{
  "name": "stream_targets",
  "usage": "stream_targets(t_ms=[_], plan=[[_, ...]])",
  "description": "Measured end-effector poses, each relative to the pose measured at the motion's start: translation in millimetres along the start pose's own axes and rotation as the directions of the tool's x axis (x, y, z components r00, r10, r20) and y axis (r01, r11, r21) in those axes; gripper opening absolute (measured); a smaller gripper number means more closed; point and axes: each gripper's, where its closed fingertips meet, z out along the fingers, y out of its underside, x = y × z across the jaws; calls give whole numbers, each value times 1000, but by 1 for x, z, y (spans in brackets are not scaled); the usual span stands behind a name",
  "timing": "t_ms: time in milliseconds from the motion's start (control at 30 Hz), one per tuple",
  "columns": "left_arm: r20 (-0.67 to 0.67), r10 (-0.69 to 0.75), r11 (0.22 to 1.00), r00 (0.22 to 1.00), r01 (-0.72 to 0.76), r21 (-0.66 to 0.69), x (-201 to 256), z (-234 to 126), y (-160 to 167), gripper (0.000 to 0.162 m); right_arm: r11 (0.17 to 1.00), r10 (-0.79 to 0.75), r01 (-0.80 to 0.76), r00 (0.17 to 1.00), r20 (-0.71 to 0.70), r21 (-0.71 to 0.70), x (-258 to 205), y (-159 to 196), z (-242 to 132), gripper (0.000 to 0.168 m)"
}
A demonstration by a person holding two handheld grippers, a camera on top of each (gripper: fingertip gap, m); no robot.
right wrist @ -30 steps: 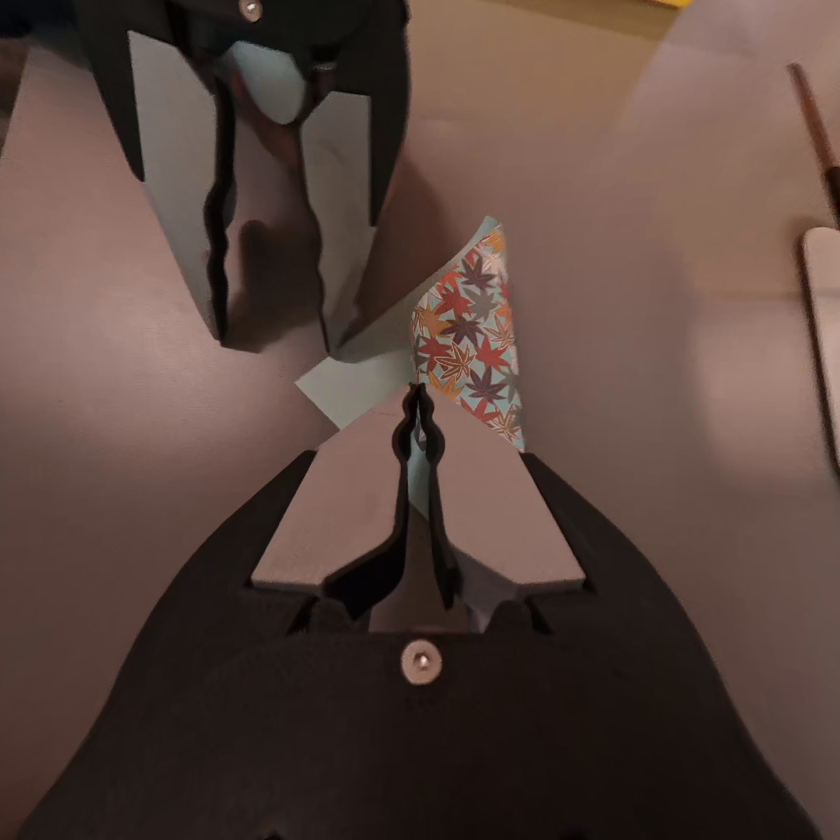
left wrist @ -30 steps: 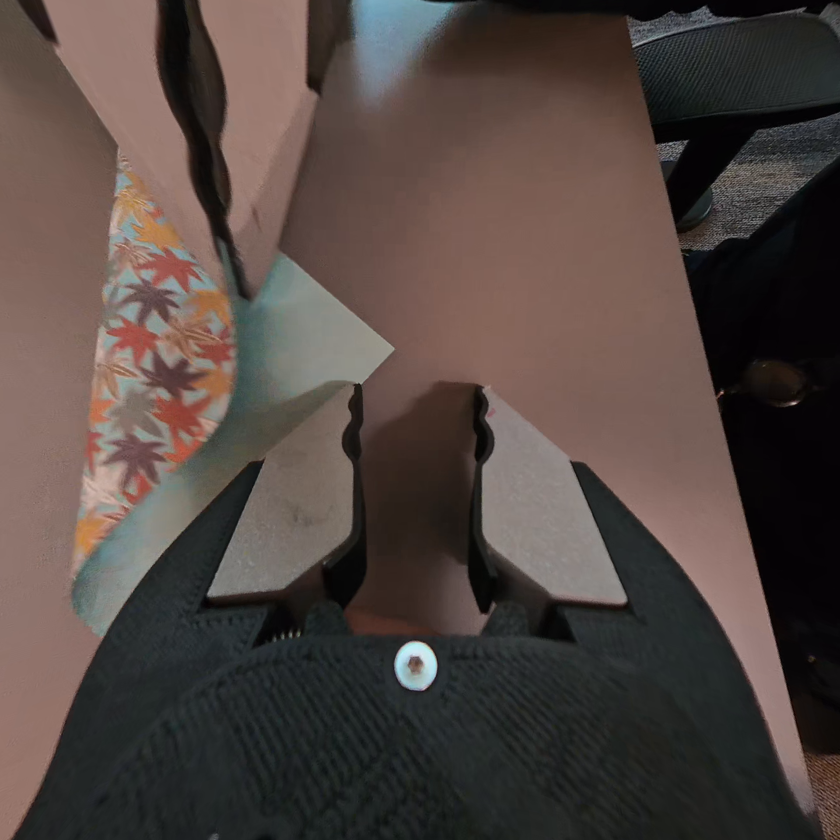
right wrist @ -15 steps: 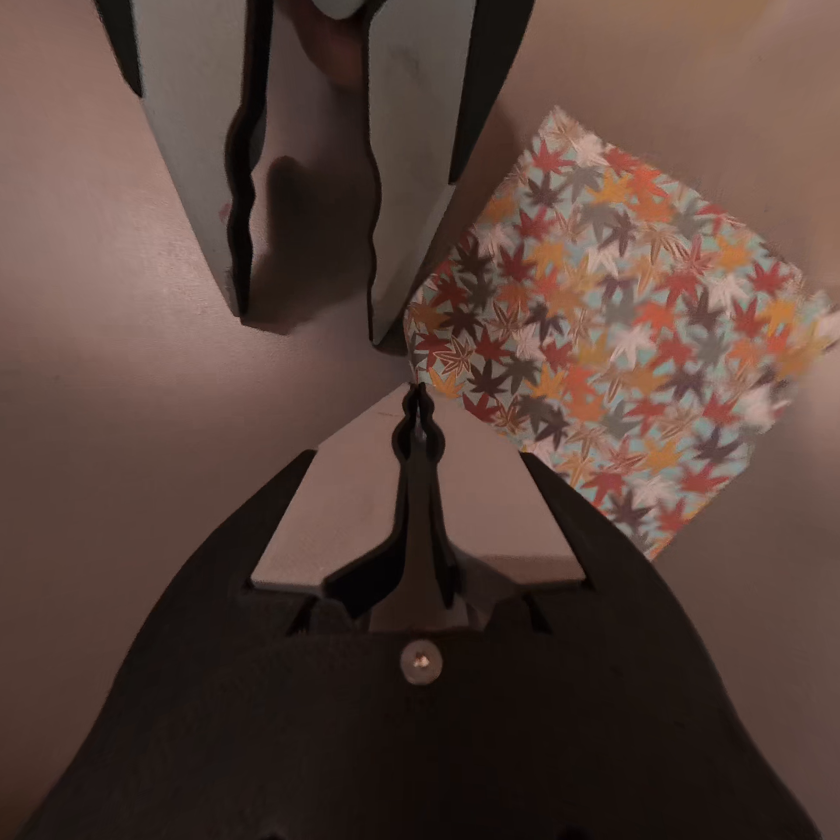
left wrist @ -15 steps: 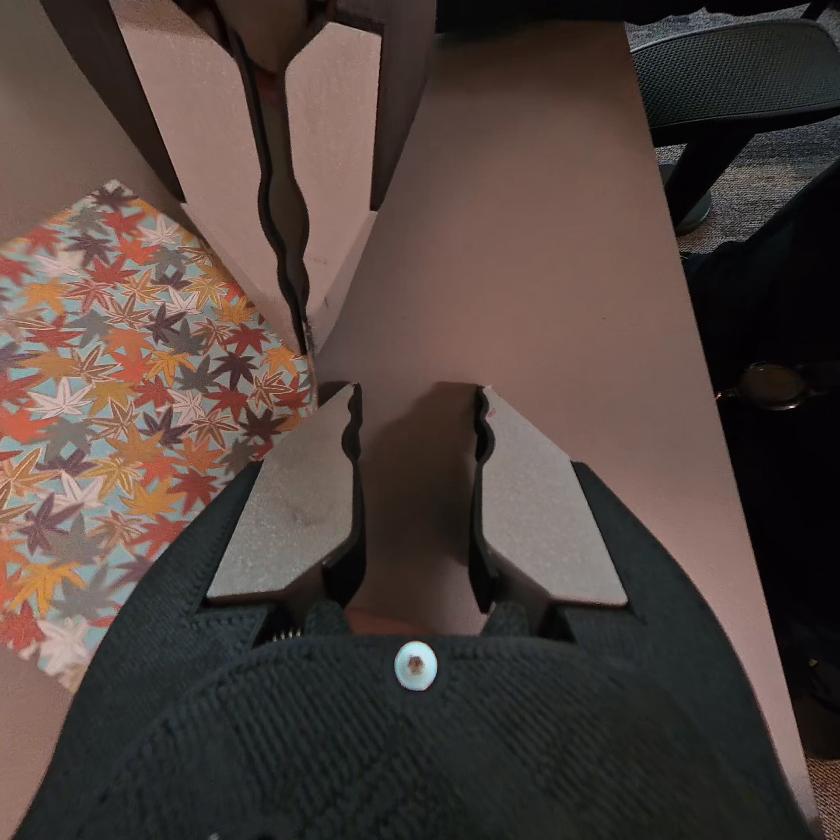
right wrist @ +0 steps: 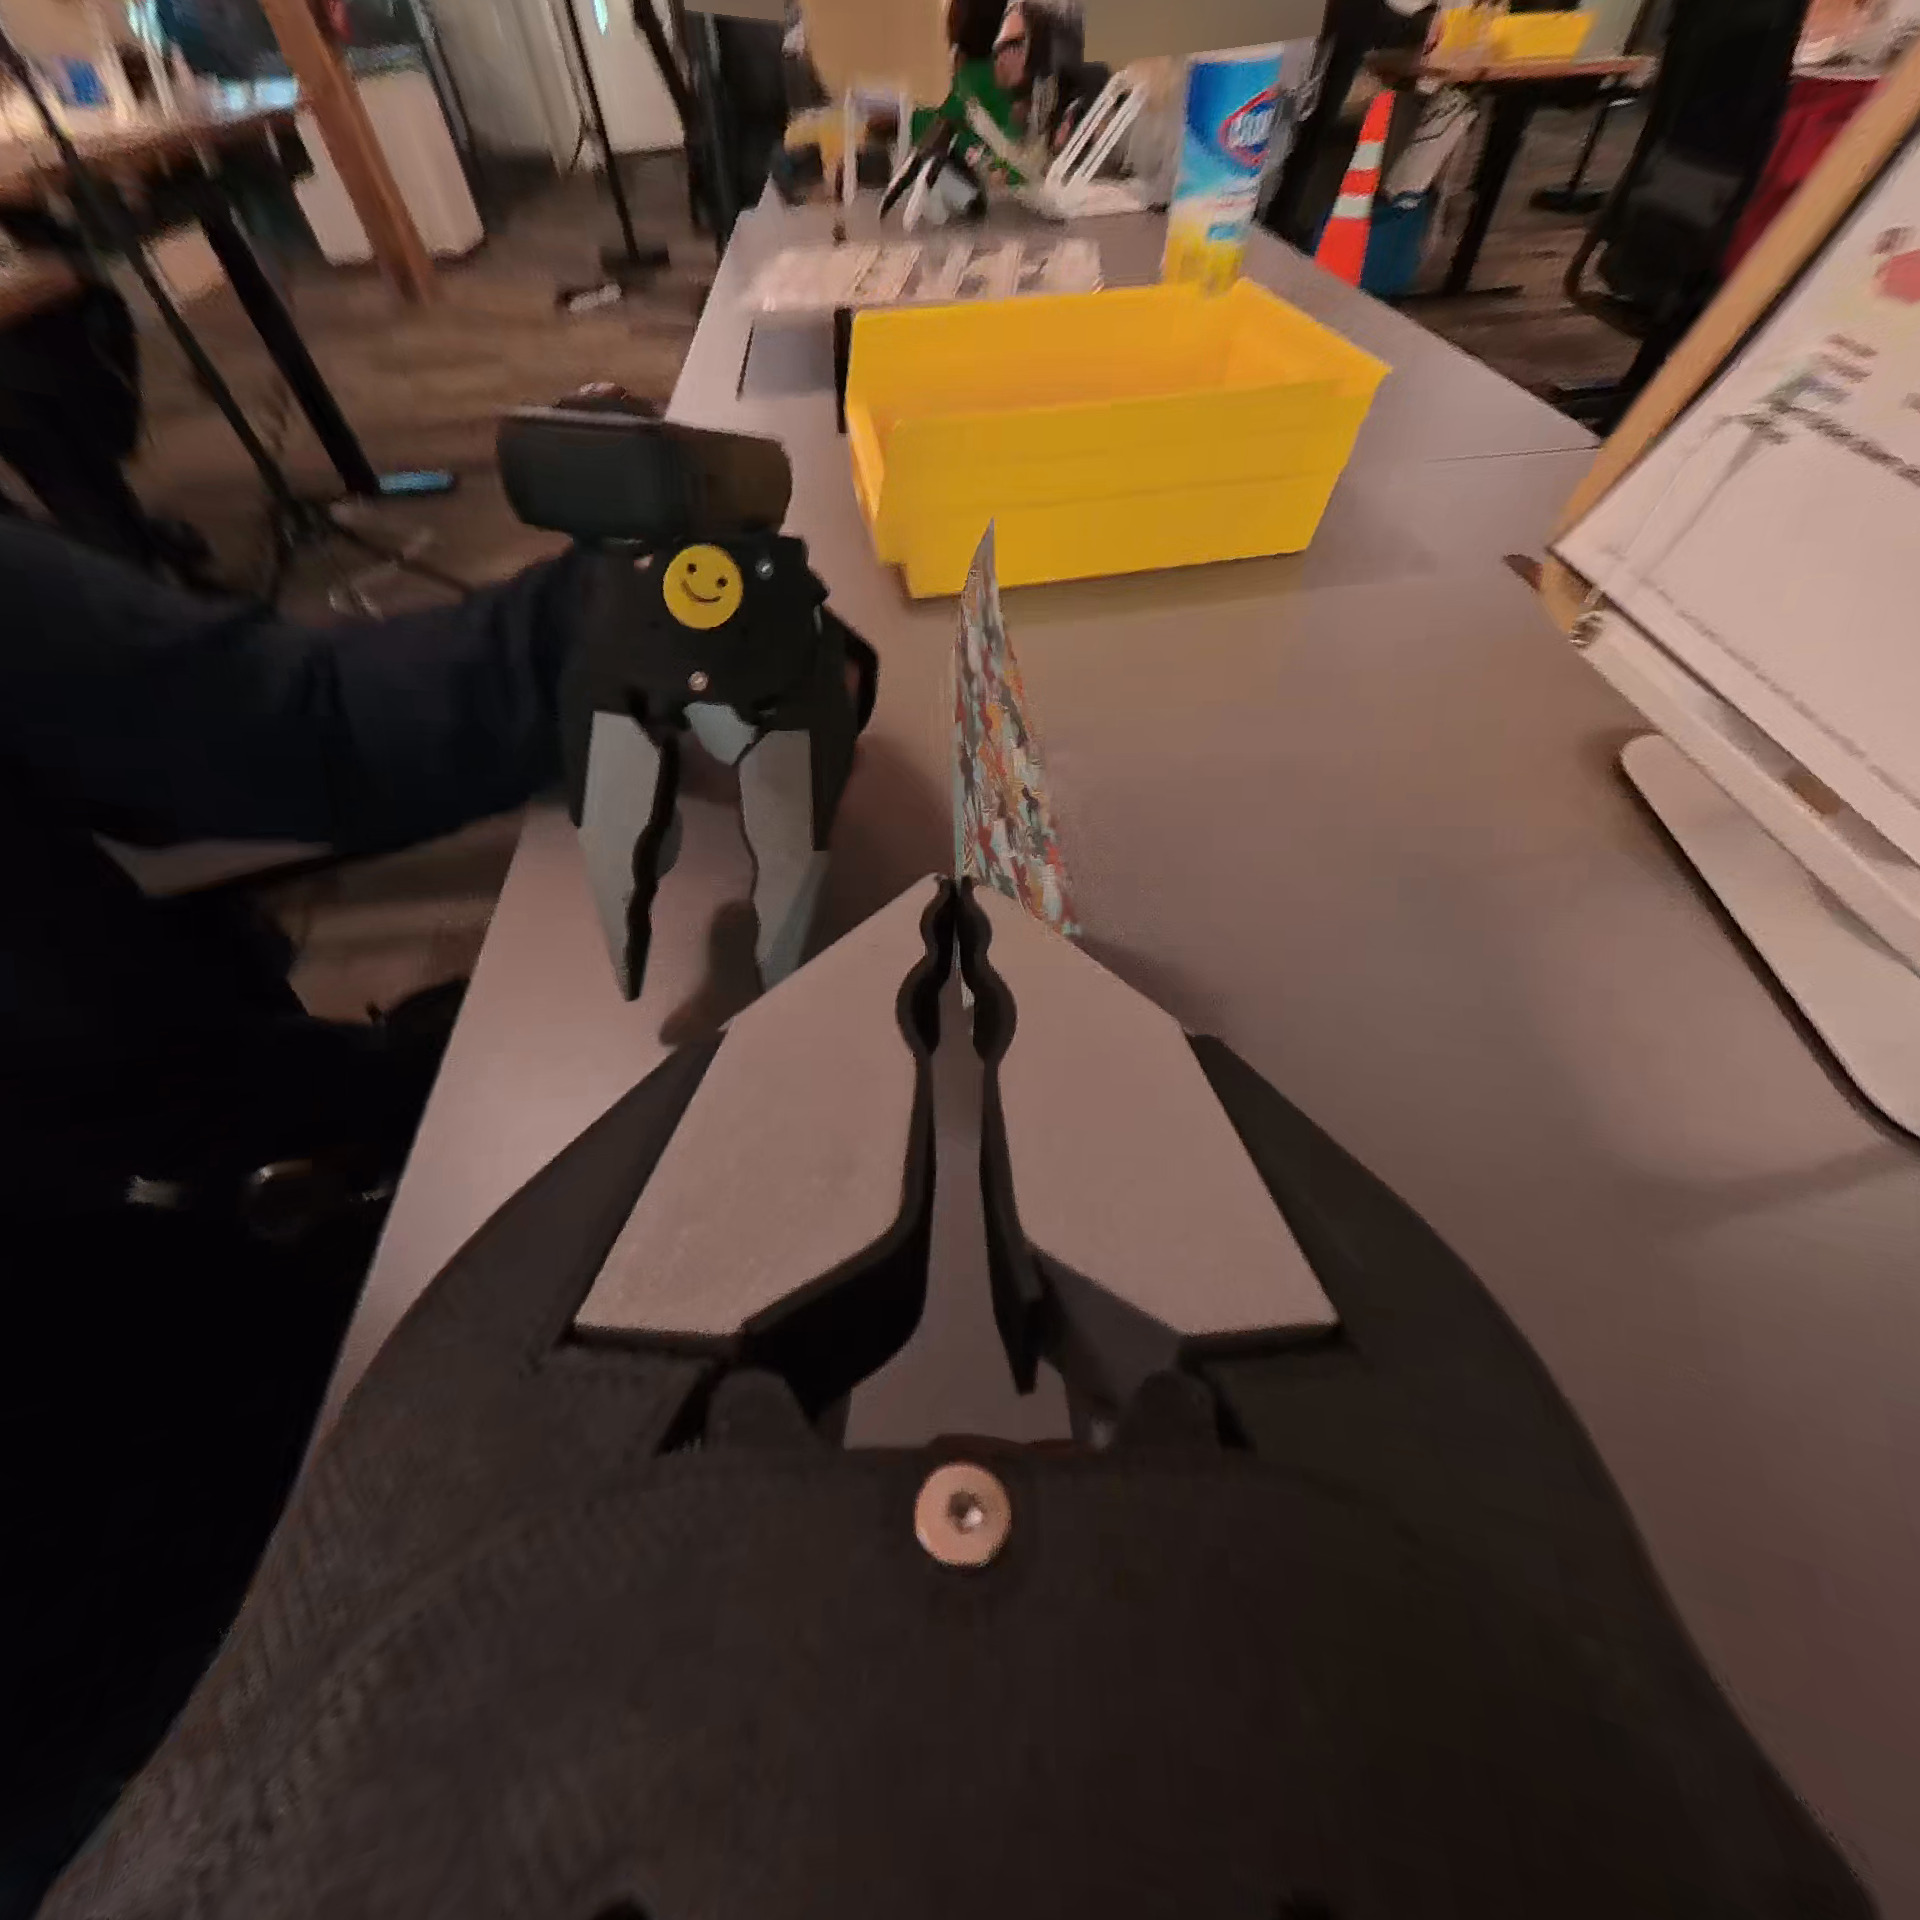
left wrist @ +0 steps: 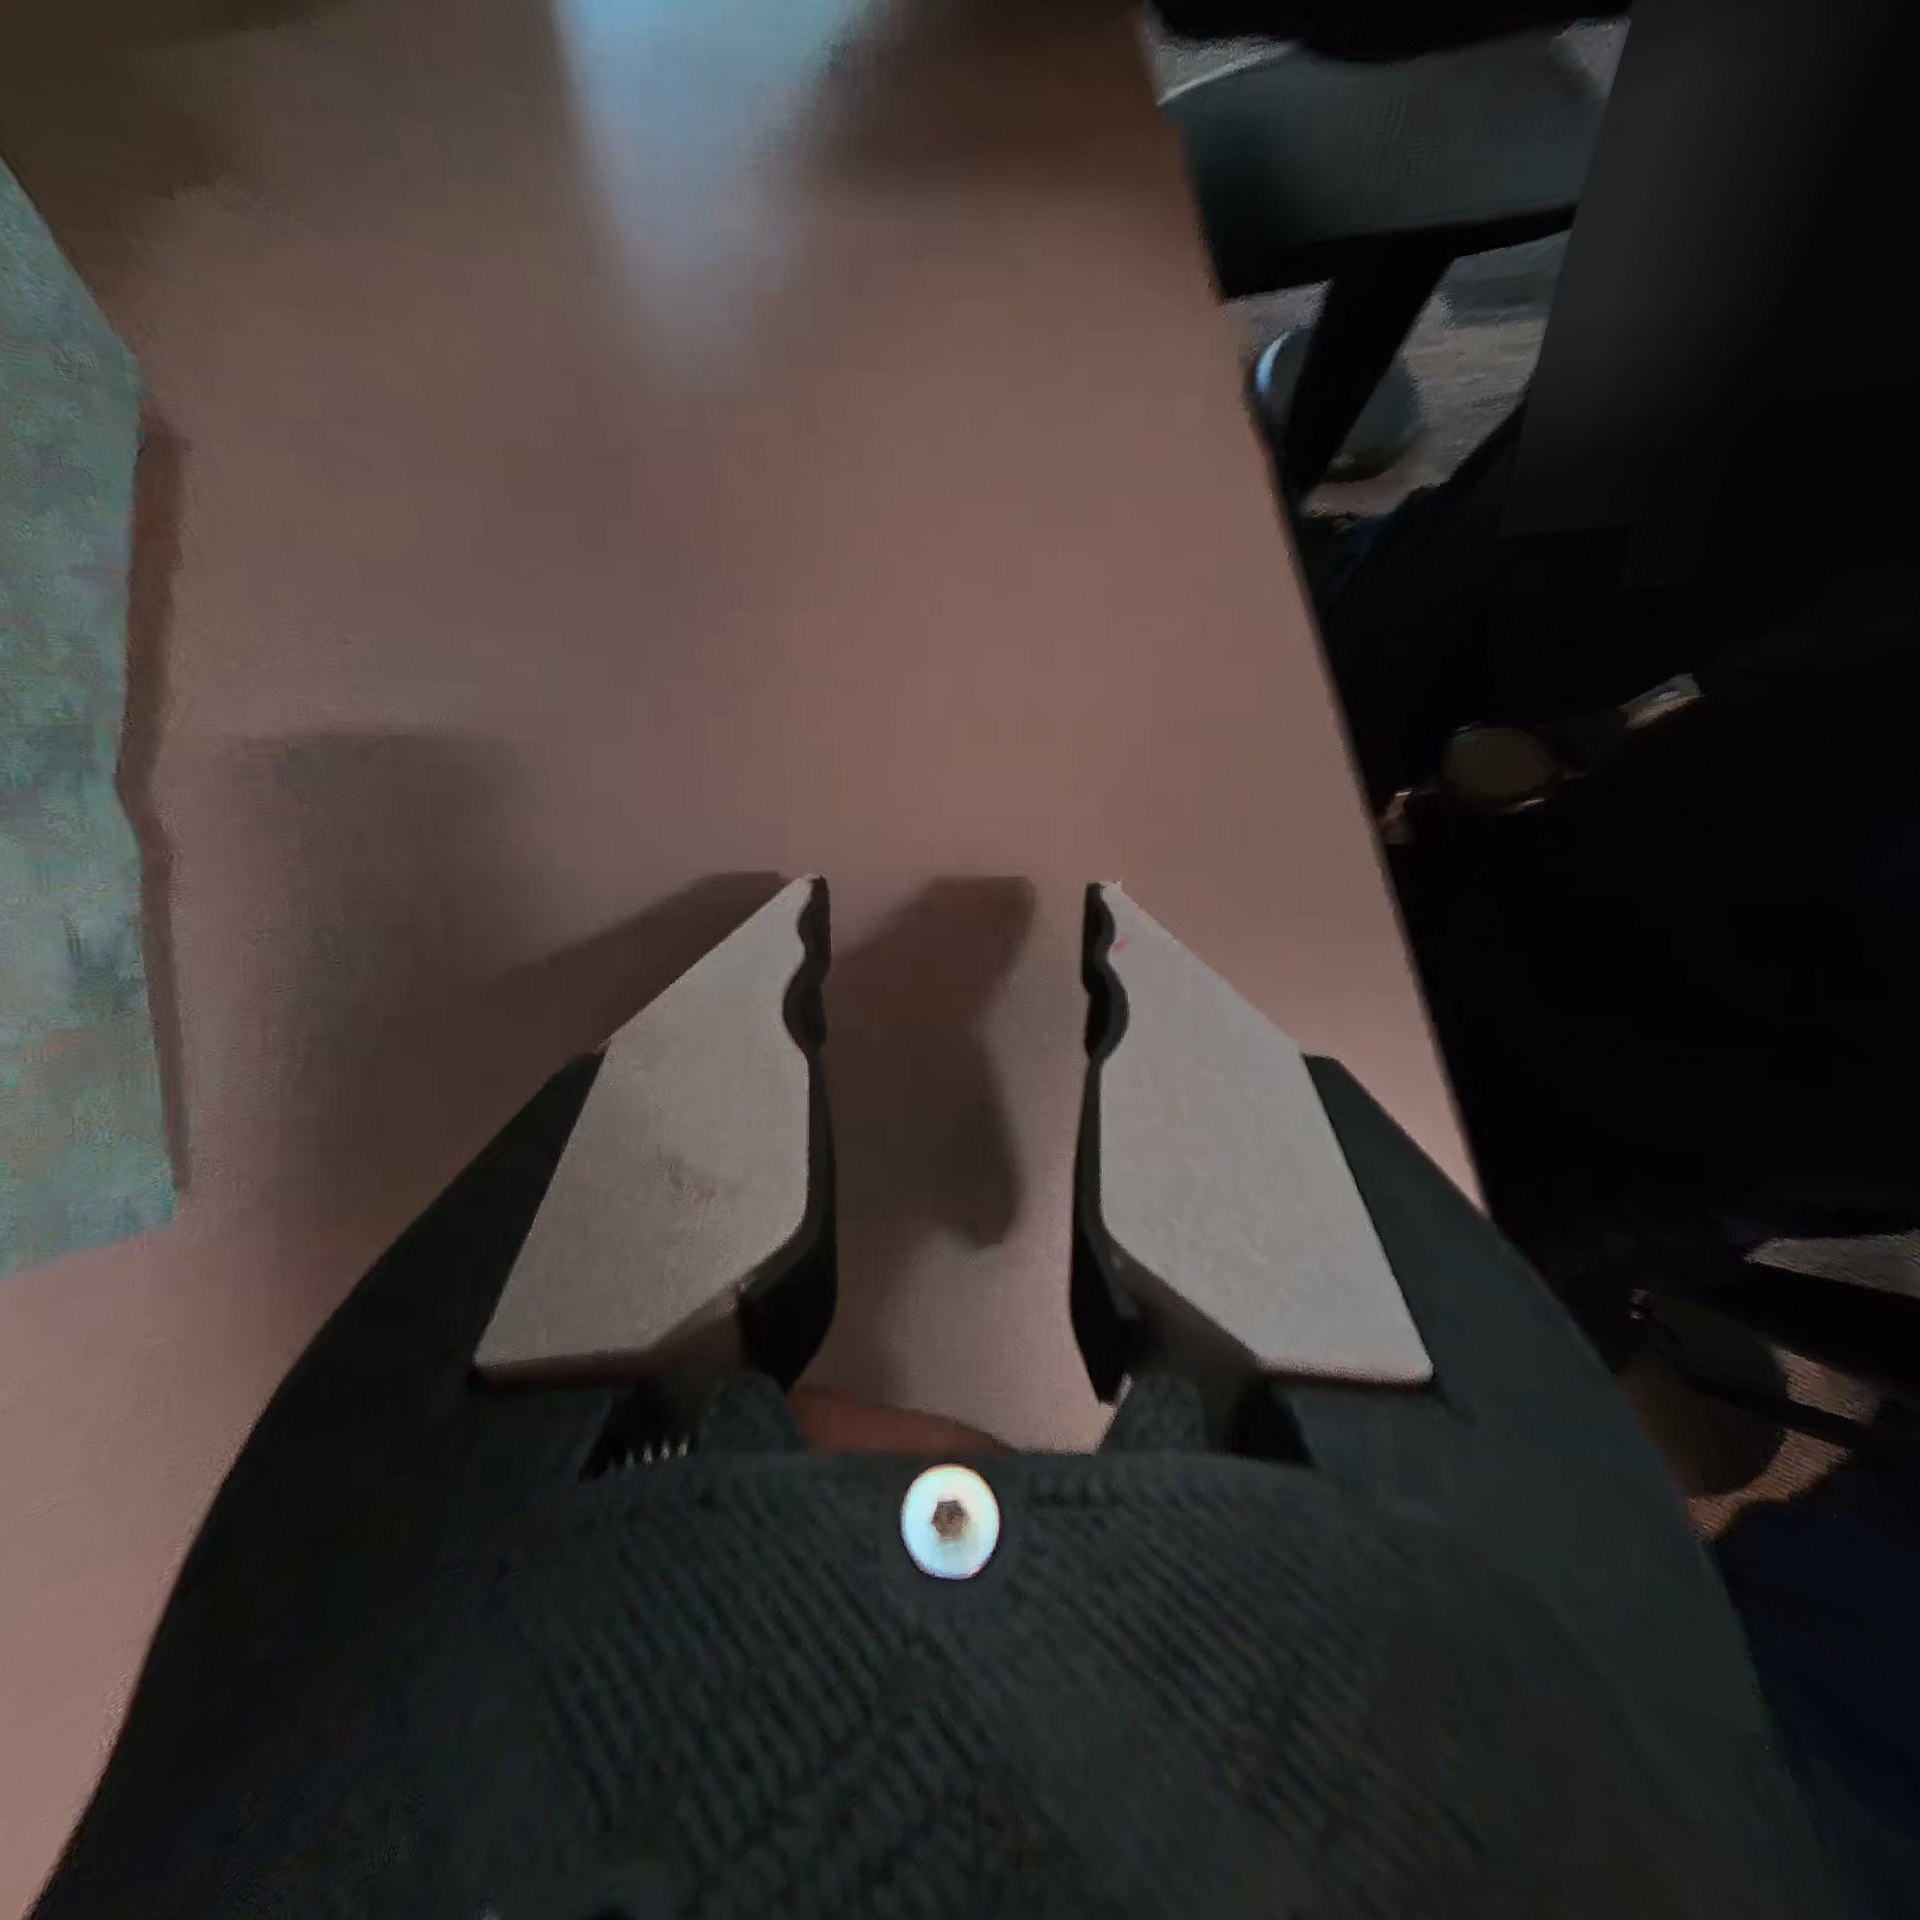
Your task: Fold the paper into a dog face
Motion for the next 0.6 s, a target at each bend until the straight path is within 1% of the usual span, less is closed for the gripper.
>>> stream_targets(t_ms=[67,133,200,300,333,367,433,500,600], plan=[[-41,25,998,999,-22,52,11,-6,-10,47,996,88,-88,995,-43,-15,15,4,-13,0],[-47,62,992,997,-57,115,17,-12,-22,47,980,189,-190,982,-24,-54,20,15,-19,0],[-30,78,984,997,-72,163,15,-16,-31,47,951,306,-303,951,49,-65,17,20,-23,0],[53,65,980,996,-73,184,-2,-19,-34,47,889,456,-451,852,255,-83,-1,17,-28,0],[86,57,981,995,-72,179,-8,-19,-33,47,873,486,-476,836,256,-104,1,22,-27,0],[123,51,983,991,-72,169,-16,-18,-31,47,865,502,-486,840,205,-128,9,31,-24,0],[196,45,987,980,-73,140,-31,-17,-26,47,864,485,-467,872,62,-188,26,54,-16,0],[192,37,993,981,-57,101,-32,-12,-19,47,874,428,-423,903,-33,-241,36,69,-8,0],[179,30,999,983,-34,23,-32,-4,-4,47,899,313,-331,943,-109,-286,43,78,6,0]])
